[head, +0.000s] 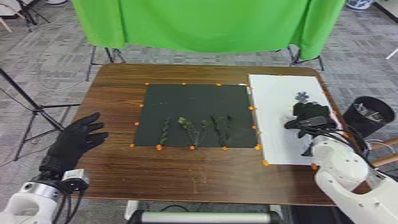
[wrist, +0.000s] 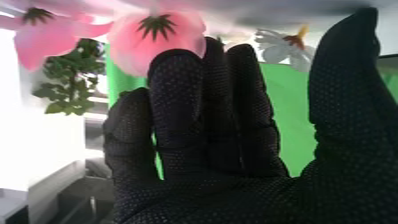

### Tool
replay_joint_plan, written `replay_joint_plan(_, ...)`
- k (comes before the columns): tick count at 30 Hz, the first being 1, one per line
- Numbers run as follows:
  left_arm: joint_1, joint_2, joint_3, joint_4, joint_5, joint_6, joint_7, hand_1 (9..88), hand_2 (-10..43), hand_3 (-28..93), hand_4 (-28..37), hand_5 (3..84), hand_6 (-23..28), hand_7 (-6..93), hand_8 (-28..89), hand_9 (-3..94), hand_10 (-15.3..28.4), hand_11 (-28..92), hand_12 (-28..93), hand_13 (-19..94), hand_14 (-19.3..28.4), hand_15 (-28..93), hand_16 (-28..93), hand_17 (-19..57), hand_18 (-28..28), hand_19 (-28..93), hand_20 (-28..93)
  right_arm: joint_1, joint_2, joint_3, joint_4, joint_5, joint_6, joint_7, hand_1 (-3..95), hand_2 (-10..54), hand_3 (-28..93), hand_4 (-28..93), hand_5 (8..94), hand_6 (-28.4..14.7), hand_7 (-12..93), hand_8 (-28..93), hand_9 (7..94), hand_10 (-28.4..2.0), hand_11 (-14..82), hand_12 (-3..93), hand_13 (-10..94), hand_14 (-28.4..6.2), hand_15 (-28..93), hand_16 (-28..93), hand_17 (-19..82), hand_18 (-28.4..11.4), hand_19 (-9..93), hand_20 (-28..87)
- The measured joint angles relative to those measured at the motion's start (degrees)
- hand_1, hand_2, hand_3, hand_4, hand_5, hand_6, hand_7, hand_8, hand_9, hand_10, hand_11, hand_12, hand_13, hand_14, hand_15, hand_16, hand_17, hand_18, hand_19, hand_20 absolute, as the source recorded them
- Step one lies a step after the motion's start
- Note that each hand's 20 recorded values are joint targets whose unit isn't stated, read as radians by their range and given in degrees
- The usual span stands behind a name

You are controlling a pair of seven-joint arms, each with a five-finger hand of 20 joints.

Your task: Arrange flowers

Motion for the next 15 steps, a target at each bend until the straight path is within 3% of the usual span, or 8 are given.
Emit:
replay_joint_plan(5,-0.23,0.05,0.11,0.05,0.04,-0.05,-0.08,28.3,-8.7,69,-24.3,29.1,3.5,25.2,-13,26.8,12.1,31,15,26,15.2,48,-3,-6.2,22.8,51,9,1.89,-0.01,-2.55,0.82,-1.40,0.00,-0.26,32.2,-9.5,85,-28,46.2,-0.6,44,-20,56.0,-9.8,37.2,21.7,65,-8.0,74,20,33,-20.6,92,38)
replay_joint_plan(8,-0.40,0.05,0.15,0.05,0.05,-0.07,-0.11,28.3,-8.7,69,-24.3,29.0,3.5,25.2,-13,26.8,12.1,31,15,26,15.3,48,-3,-6.2,22.8,51,9,3.23,-0.11,-3.99,1.33,-1.76,0.10,-0.30,35.4,-9.5,86,-28,50.5,0.6,46,-18,59.6,-9.4,39.9,23.2,67,-7.5,74,20,35,-20.3,93,38)
replay_joint_plan(10,-0.43,0.06,0.15,0.05,0.05,-0.07,-0.11,28.3,-8.7,69,-24.3,29.1,3.5,25.1,-13,26.8,12.2,31,15,26,15.3,48,-3,-6.2,22.8,51,9,4.22,-0.16,-5.08,1.85,-2.00,0.76,-0.27,42.5,-9.5,81,-28,55.8,0.7,52,-7,70.9,-7.7,29.1,36.3,71,-7.0,73,21,37,-20.4,93,39)
replay_joint_plan(12,-0.43,0.09,0.17,0.05,0.04,-0.05,-0.06,28.3,-8.7,69,-24.3,29.1,3.5,25.1,-13,26.8,12.2,31,15,26,15.3,48,-3,-6.2,22.8,51,9,5.40,-0.21,-6.50,2.75,-2.09,2.98,-0.25,47.4,-9.1,81,-28,65.5,1.8,52,-2,82.0,-6.8,23.8,43.7,75,-6.4,71,23,40,-20.6,93,42)
replay_joint_plan(15,-0.33,0.11,0.17,0.02,-0.01,0.01,0.02,28.3,-8.6,69,-24.3,29.0,3.5,25.2,-13,26.8,12.2,31,15,26,15.3,48,-4,-6.2,22.8,51,9,6.48,-0.57,-7.82,4.24,-2.18,7.39,-0.27,48.0,-9.3,83,-28,69.1,1.8,51,-1,84.7,-7.1,25.1,44.4,77,-6.1,71,24,41,-20.5,93,43)
